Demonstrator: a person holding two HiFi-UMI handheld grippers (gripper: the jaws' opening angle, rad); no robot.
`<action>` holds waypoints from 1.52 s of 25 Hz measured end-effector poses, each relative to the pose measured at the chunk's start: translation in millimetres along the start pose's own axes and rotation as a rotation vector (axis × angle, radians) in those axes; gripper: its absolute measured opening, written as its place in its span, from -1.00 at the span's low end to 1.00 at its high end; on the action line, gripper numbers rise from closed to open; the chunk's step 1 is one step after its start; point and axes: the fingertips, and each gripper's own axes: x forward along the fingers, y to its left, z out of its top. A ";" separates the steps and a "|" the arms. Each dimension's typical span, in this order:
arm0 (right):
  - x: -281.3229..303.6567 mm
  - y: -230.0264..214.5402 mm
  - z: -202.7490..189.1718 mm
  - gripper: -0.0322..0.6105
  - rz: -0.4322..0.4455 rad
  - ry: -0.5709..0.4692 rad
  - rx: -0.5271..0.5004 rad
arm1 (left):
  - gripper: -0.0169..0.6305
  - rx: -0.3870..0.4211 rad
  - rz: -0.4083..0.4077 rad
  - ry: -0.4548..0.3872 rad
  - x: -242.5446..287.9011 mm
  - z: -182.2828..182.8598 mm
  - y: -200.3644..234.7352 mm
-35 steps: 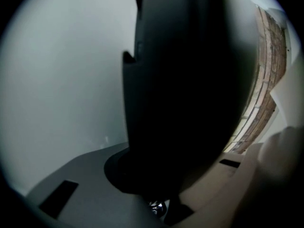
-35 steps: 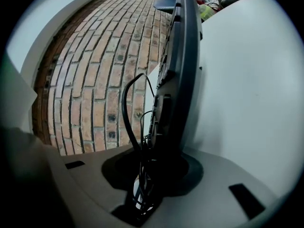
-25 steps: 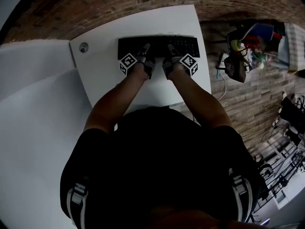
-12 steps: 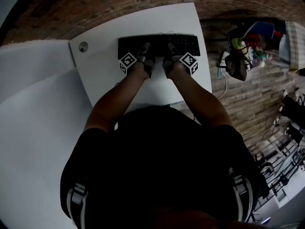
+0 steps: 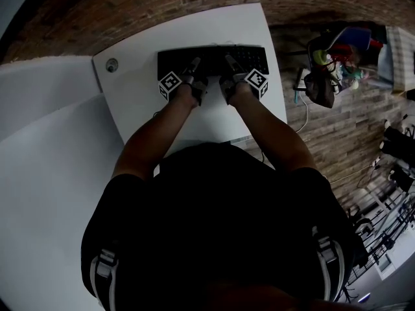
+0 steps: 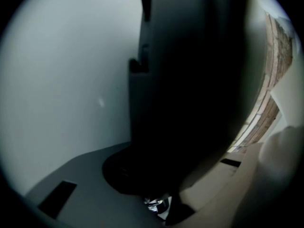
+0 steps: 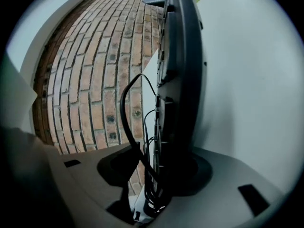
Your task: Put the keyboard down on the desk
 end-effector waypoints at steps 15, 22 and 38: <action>-11.7 -2.4 1.7 -0.13 -0.013 -0.047 0.089 | -0.26 -0.068 -0.024 -0.024 -12.2 -3.0 -7.9; -27.1 -9.2 1.8 -0.13 -0.057 -0.065 0.099 | -0.23 -0.069 0.014 -0.045 -27.8 -4.7 -0.7; -52.4 -11.6 -6.0 -0.13 -0.083 -0.059 0.094 | -0.19 -0.053 0.033 -0.047 -51.9 -10.8 2.3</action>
